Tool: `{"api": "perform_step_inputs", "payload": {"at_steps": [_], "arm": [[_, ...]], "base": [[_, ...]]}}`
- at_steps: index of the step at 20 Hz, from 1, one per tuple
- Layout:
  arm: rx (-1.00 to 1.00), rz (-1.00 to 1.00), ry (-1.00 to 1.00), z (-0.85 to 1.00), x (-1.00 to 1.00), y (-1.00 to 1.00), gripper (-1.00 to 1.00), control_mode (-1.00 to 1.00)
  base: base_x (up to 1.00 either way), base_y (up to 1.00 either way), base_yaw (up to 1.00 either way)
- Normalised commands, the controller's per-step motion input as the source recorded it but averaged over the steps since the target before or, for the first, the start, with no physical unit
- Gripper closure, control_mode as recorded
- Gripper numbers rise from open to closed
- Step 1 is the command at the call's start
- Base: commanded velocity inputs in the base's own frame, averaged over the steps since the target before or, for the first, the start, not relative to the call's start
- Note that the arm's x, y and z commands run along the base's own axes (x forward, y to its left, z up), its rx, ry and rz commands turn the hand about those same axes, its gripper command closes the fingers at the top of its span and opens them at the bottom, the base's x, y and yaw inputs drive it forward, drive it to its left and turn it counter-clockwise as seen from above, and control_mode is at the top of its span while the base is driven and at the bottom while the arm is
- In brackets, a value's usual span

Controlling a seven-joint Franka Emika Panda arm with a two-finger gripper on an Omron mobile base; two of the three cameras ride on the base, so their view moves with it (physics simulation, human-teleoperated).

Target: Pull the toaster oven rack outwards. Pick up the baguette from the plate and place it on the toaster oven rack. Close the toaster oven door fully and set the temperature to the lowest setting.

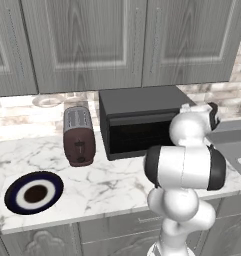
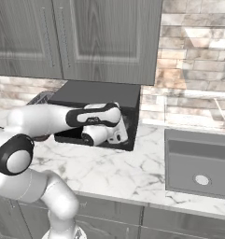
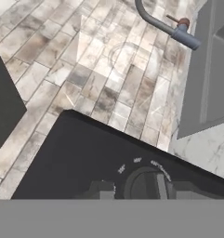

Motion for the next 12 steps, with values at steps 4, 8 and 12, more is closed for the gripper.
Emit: {"api": "perform_step_inputs", "payload": {"at_steps": [4, 8, 12], "arm": [[-0.5, 0.2, -0.72, 0.11, -0.23, -0.26, 1.0, -1.0], [-0.35, 0.42, -0.48, 0.03, -0.31, -0.65, 1.0, -1.0], [-0.27, 0.62, -0.49, 0.0, -0.55, -0.76, 1.0, -1.0]], "base": [[0.0, 0.0, 0.0], [0.0, 0.0, 0.0], [0.0, 0.0, 0.0]]}}
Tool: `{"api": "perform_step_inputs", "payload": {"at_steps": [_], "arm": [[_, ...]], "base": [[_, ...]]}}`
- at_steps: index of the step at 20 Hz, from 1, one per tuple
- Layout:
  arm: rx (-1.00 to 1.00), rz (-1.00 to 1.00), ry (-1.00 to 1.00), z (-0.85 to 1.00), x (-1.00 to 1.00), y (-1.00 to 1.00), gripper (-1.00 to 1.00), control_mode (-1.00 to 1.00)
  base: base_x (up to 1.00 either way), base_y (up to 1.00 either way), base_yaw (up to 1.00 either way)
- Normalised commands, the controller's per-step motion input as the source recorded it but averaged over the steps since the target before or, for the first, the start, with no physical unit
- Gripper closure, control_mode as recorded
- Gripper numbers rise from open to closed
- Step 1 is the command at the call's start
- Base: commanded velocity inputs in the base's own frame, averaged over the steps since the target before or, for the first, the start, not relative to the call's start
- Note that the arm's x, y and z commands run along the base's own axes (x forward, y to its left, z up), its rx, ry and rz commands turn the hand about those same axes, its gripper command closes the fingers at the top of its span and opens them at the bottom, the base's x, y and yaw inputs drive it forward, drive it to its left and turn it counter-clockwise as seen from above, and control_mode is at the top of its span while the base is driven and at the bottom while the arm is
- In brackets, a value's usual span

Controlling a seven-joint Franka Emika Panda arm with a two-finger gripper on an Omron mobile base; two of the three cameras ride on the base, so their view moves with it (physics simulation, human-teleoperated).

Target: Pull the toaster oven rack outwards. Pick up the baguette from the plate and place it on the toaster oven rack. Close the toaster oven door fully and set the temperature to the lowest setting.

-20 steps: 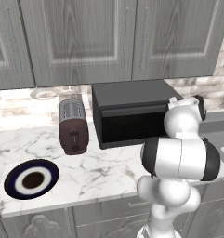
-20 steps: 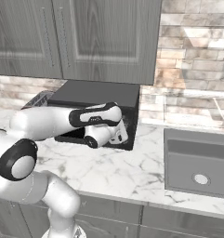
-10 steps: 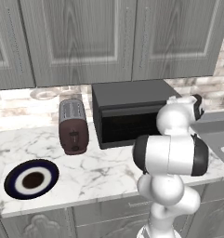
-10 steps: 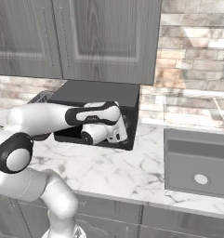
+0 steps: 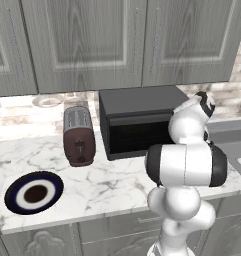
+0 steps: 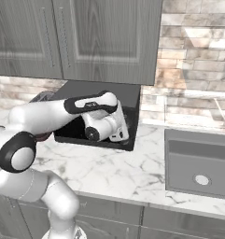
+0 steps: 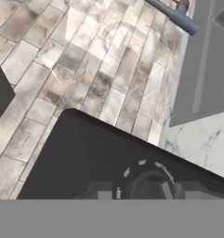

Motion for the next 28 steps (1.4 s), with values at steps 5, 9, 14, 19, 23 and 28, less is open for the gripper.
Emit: {"api": "perform_step_inputs", "payload": {"at_steps": [5, 9, 14, 19, 23, 28], "arm": [[-0.26, 0.66, -0.55, 0.0, -0.5, -0.74, 1.0, -1.0], [-0.23, 0.67, -0.63, 0.06, -0.35, -0.66, 1.0, -1.0], [-0.21, 0.64, -0.59, 0.38, -0.37, -0.37, 1.0, -1.0], [-0.21, 0.6, -0.48, 0.51, -0.43, -0.04, 1.0, -1.0], [-0.23, 0.56, -0.51, 0.7, -0.36, 0.0, 1.0, -1.0], [-0.27, 0.5, -0.61, 0.74, -0.34, 0.0, 1.0, -1.0]], "base": [[0.0, 0.0, 0.0], [0.0, 0.0, 0.0], [0.0, 0.0, 0.0], [0.0, 0.0, 0.0], [0.0, 0.0, 0.0], [0.0, 0.0, 0.0]]}}
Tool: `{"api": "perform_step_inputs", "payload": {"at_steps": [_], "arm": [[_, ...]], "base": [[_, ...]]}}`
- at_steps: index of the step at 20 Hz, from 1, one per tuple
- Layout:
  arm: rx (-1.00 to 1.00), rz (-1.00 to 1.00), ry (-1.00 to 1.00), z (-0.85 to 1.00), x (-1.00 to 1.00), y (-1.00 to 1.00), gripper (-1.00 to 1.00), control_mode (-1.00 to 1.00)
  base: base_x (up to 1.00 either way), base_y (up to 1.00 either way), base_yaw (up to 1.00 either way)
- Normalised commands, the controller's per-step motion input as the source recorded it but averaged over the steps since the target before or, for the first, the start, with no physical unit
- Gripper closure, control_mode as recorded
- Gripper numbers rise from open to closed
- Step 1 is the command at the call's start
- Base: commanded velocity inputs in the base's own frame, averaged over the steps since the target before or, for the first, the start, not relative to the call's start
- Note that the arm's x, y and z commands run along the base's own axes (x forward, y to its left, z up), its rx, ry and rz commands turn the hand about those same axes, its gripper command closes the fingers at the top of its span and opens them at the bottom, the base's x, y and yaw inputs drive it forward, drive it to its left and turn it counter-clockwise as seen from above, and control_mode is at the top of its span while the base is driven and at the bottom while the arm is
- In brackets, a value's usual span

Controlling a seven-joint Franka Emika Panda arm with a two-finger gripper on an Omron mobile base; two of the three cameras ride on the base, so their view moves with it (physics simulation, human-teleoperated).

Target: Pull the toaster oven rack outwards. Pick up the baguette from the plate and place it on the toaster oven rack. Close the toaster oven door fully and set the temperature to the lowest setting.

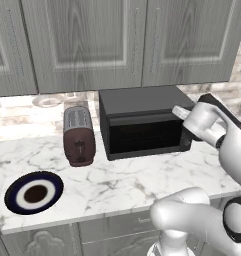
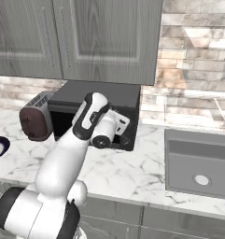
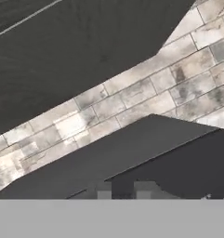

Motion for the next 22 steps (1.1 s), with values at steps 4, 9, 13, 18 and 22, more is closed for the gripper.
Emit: {"api": "perform_step_inputs", "payload": {"at_steps": [4, 9, 13, 18, 22], "arm": [[-0.34, 0.46, -0.64, 0.43, -0.61, -0.03, 1.0, -1.0], [-0.31, 0.41, -0.53, 0.64, -0.95, -0.13, 1.0, -1.0], [-0.21, 0.27, -0.27, 0.56, -1.0, -0.33, 1.0, -1.0], [-0.04, 0.13, 0.03, -0.01, -1.0, -0.52, 1.0, -1.0], [0.08, 0.01, 0.27, -0.18, -0.97, -0.52, 1.0, -1.0]], "base": [[0.0, 0.0, 0.0], [0.0, 0.0, 0.0], [0.0, 0.0, 0.0], [0.0, 0.0, 0.0], [0.0, 0.0, 0.0]]}}
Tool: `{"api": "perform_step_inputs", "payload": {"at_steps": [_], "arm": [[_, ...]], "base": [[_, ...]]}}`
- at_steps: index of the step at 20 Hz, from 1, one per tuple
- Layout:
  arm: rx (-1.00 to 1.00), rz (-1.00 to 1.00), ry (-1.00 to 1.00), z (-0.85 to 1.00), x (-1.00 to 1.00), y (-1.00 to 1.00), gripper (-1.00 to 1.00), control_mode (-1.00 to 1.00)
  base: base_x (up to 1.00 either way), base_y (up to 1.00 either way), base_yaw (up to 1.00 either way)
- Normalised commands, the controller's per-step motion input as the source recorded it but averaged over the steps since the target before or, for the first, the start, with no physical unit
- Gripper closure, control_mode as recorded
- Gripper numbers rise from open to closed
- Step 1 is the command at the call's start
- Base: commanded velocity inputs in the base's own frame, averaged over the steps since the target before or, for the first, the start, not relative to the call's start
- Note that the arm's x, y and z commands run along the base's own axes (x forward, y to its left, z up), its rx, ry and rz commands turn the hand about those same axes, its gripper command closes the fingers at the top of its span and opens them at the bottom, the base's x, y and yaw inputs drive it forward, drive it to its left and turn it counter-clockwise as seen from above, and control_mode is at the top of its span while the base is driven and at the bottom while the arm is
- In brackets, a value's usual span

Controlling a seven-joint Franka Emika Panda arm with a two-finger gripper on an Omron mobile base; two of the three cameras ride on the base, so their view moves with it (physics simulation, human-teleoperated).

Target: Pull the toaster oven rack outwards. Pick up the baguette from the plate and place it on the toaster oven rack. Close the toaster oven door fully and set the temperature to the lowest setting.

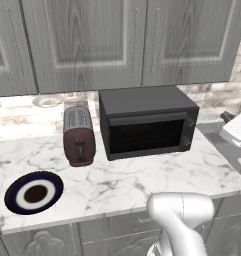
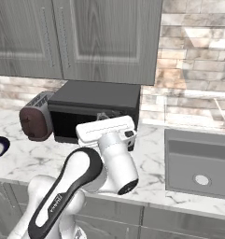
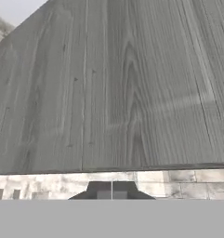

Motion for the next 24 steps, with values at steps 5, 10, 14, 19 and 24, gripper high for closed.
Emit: {"api": "perform_step_inputs", "payload": {"at_steps": [5, 10, 14, 19, 24], "arm": [[0.26, 0.0, 0.37, -0.07, -0.73, -0.41, 1.0, -1.0], [0.23, 0.03, 0.47, 0.0, -0.17, -0.17, -1.0, -1.0], [0.27, 0.04, 0.64, 0.0, 0.0, -0.28, -1.0, -1.0], [0.3, 0.01, 0.56, 0.0, 0.0, -0.11, -1.0, -1.0], [0.36, 0.0, 0.42, -0.12, 0.0, -0.01, -1.0, -1.0]], "base": [[0.0, 0.0, 0.0], [0.0, 0.0, 0.0], [0.0, 0.0, 0.0], [0.0, 0.0, 0.0], [0.0, 0.0, 0.0]]}}
